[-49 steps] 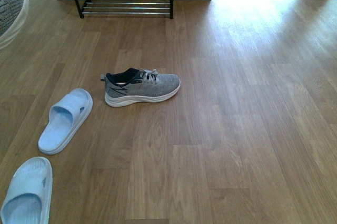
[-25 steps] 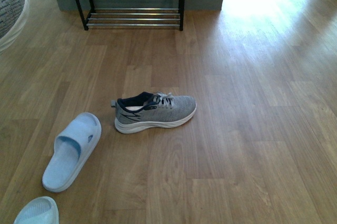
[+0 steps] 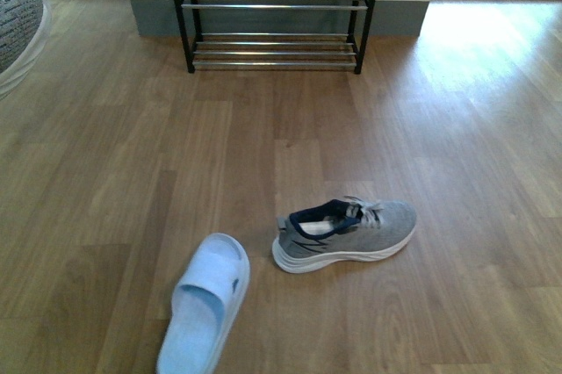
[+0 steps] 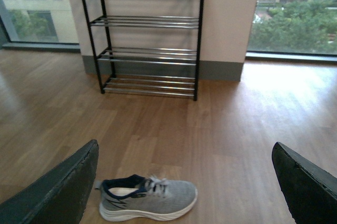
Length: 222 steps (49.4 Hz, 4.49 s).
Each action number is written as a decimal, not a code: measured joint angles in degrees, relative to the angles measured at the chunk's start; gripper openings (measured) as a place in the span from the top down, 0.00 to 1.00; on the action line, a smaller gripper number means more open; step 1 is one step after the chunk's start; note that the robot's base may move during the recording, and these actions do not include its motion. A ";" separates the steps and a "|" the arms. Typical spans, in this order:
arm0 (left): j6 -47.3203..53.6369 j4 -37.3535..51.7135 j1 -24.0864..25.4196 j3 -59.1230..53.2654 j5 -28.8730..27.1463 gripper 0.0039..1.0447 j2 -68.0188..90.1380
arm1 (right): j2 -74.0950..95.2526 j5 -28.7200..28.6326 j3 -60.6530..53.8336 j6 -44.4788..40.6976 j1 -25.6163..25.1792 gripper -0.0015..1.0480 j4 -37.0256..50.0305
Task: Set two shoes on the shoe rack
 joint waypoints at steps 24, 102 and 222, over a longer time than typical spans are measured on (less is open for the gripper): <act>0.07 -0.07 0.33 -0.07 -0.26 0.99 0.07 | 0.04 -0.15 0.00 0.02 -0.02 0.09 0.00; 0.15 -0.07 0.22 -0.07 -0.07 0.99 0.07 | 149.35 0.48 63.19 36.17 -1.62 0.09 23.98; 0.17 -0.07 0.22 -0.07 -0.07 0.99 0.07 | 128.78 6.58 34.14 -25.33 -10.23 0.99 55.65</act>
